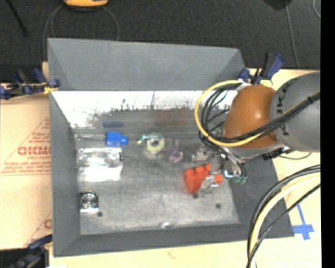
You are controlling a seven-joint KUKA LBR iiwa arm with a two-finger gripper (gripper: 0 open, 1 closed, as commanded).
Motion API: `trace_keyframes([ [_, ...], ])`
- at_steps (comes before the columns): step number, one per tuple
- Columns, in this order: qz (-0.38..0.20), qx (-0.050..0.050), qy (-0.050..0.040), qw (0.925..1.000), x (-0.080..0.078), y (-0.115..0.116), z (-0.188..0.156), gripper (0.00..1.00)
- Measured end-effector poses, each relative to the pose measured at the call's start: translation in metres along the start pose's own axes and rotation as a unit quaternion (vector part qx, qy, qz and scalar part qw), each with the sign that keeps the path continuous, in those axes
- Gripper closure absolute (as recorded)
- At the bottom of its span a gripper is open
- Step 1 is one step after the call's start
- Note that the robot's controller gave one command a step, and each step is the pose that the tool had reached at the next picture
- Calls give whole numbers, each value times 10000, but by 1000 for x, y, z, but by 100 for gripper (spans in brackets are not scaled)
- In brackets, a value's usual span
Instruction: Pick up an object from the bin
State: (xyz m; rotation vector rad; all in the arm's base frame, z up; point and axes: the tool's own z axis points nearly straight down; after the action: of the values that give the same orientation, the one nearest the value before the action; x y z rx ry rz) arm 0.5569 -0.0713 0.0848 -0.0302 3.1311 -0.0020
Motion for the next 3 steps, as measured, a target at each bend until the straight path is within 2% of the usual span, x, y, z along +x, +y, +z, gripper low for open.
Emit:
trace_keyframes([
  [1, 1, -3, 24, 10000, 1, 0, 3, 100],
  [2, 19, 9, 2, 10000, 15, -17, -114, 100],
  [3, -656, 9, -5, 9978, 20, -20, -200, 100],
])
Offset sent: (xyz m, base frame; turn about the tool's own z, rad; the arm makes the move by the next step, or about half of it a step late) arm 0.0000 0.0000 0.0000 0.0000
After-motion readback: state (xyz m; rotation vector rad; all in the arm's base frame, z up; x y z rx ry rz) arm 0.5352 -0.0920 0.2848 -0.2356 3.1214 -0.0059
